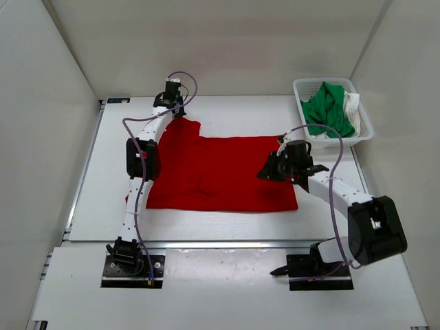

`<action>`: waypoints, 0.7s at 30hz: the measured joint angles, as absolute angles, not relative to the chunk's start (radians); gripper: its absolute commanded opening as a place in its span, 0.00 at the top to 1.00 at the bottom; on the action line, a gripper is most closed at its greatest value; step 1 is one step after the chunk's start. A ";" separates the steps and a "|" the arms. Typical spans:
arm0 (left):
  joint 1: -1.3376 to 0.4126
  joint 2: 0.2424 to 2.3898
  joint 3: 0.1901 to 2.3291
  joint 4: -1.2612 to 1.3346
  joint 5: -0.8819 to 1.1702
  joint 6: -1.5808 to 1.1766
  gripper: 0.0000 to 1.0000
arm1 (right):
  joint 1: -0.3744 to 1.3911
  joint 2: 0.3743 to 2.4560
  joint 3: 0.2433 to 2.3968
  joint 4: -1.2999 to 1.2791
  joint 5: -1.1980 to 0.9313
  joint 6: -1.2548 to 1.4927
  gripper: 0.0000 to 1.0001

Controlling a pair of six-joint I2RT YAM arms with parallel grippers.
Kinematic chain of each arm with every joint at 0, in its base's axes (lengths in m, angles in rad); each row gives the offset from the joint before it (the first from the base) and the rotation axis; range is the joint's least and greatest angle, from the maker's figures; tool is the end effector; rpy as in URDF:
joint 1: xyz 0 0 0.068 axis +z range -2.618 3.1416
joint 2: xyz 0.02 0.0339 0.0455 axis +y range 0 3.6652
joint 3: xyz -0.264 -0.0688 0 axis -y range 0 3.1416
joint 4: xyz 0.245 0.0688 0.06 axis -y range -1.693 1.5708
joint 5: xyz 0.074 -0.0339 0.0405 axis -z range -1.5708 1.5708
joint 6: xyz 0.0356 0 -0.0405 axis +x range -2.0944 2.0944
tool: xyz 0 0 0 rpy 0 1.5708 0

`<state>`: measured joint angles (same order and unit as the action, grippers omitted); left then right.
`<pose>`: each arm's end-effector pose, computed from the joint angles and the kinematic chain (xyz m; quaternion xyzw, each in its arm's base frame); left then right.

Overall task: Fold and stack the t-shirts
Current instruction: Grap the side of the flattened tshirt furthest away from the robot with both arms

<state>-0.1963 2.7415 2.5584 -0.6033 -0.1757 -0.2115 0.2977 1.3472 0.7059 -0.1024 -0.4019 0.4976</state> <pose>0.5819 -0.1094 0.1535 -0.0405 0.9202 0.0023 0.3893 0.2562 0.0932 0.2002 0.0097 0.9008 0.3210 0.2923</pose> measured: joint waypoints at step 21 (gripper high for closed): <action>-0.222 2.663 2.612 -0.686 -0.107 -0.273 1.00 | 0.124 1.945 1.308 -0.082 0.105 0.334 0.70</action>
<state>-0.2218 2.6625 2.6122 -0.6857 -0.1074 -0.2729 0.1242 1.9453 1.3079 -0.0818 0.1055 0.3344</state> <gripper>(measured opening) 0.100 0.293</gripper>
